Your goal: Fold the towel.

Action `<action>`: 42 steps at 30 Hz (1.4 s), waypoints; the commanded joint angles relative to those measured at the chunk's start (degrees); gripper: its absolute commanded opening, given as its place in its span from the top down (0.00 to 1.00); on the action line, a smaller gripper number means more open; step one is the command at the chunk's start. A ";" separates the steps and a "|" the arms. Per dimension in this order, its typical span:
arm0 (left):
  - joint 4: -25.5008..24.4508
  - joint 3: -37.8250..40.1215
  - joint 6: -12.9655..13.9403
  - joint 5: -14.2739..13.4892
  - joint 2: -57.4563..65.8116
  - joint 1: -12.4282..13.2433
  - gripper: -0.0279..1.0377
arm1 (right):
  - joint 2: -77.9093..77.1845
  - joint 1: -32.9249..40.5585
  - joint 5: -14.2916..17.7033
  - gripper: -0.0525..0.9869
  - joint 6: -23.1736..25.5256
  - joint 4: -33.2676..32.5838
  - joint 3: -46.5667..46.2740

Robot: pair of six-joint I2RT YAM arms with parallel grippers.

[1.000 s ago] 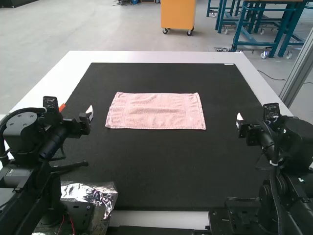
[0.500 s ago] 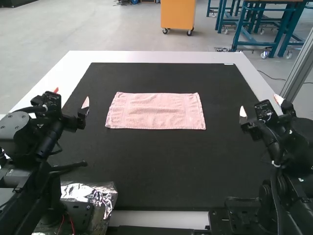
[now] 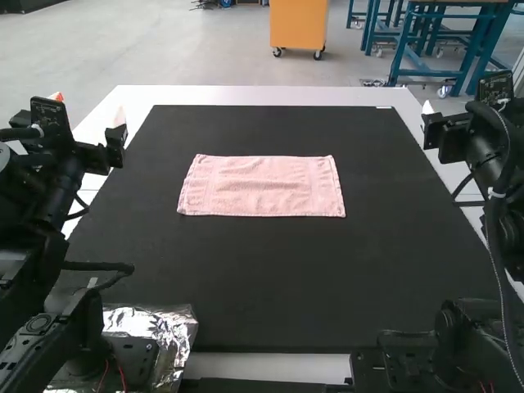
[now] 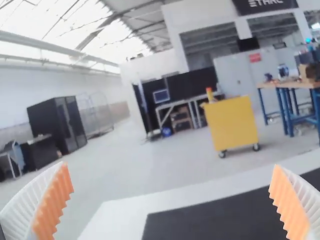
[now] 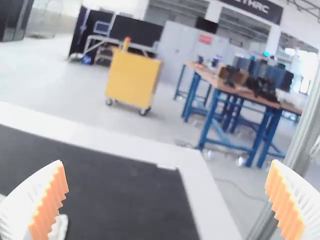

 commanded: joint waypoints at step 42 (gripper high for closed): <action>-5.10 42.57 -12.64 3.55 92.79 -2.11 0.07 | 83.75 7.36 -12.59 0.08 15.16 -7.19 40.25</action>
